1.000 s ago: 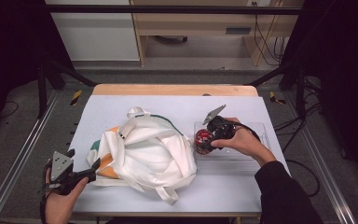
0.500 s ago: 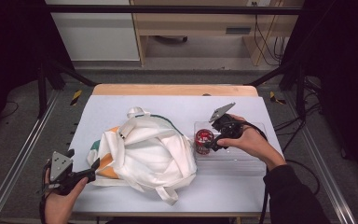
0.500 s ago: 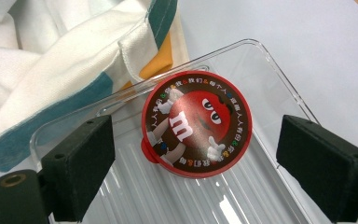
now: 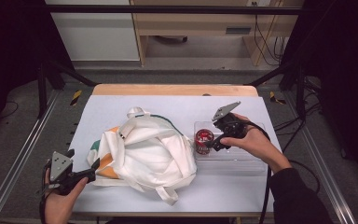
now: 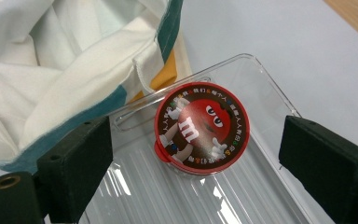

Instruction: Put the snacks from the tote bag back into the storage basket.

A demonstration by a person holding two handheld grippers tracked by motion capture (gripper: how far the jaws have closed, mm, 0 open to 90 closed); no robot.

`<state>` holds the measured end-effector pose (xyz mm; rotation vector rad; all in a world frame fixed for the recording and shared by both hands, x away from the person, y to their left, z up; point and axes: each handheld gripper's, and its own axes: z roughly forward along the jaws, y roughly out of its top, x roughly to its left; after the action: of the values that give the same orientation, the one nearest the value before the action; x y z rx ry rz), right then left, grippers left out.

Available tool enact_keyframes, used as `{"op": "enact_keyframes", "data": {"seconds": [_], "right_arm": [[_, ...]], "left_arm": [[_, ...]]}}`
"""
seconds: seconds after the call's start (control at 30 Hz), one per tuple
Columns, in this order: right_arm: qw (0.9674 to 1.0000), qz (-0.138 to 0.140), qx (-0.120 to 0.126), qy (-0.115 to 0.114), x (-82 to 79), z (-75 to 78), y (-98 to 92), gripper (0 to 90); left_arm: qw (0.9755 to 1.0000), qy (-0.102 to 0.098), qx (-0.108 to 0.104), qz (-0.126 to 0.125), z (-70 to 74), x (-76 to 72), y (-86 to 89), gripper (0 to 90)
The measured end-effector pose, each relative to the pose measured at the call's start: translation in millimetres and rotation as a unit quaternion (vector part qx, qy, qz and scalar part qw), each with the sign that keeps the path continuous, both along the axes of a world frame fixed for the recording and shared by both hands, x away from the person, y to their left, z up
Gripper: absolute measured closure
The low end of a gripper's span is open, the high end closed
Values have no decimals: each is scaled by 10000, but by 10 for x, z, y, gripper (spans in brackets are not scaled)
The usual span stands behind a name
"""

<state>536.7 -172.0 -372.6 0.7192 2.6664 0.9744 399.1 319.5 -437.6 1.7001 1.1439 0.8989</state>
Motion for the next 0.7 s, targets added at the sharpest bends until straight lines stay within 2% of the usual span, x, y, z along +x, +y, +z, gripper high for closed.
{"op": "enact_keyframes", "data": {"seconds": [0.27, 0.47, 0.53, 0.6, 0.7], "right_arm": [[9996, -138, 216, -141, -85, 112, -26, 94], [9972, -426, 562, -264, -169, 244, -45, 100], [9940, -481, 919, -351, -236, 353, -61, 103], [9904, -610, 1172, -402, -293, 455, -70, 103], [9877, -742, 1270, -531, -359, 583, -83, 97]], "left_arm": [[10000, 8, -7, -2, -2, 0, -3, 46], [10000, 11, -4, 0, -6, 2, -6, 46], [10000, 20, -17, 14, -9, 1, 0, 46], [10000, 17, -13, 13, -7, -3, 2, 46], [10000, 15, 0, -4, -5, -5, -4, 46]]}}
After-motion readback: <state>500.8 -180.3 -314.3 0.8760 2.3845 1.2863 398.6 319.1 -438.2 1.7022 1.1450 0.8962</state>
